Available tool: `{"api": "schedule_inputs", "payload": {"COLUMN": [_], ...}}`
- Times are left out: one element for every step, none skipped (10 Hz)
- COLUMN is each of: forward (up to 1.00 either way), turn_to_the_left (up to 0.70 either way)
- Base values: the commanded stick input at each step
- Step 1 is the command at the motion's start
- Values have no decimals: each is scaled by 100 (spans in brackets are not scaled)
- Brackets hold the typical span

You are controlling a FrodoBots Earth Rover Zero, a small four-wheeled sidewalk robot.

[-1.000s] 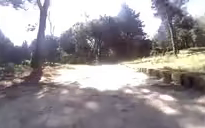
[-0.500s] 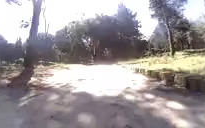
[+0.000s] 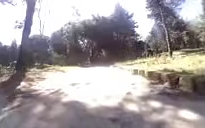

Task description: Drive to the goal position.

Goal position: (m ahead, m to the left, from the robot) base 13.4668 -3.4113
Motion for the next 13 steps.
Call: {"api": "schedule_inputs", "payload": {"forward": [70,70,70,70,70,70,70,70,70,70,70,70,70], "turn_to_the_left": [-14,0,0,0,0,0,0,0,0,0,0,0,0]}}
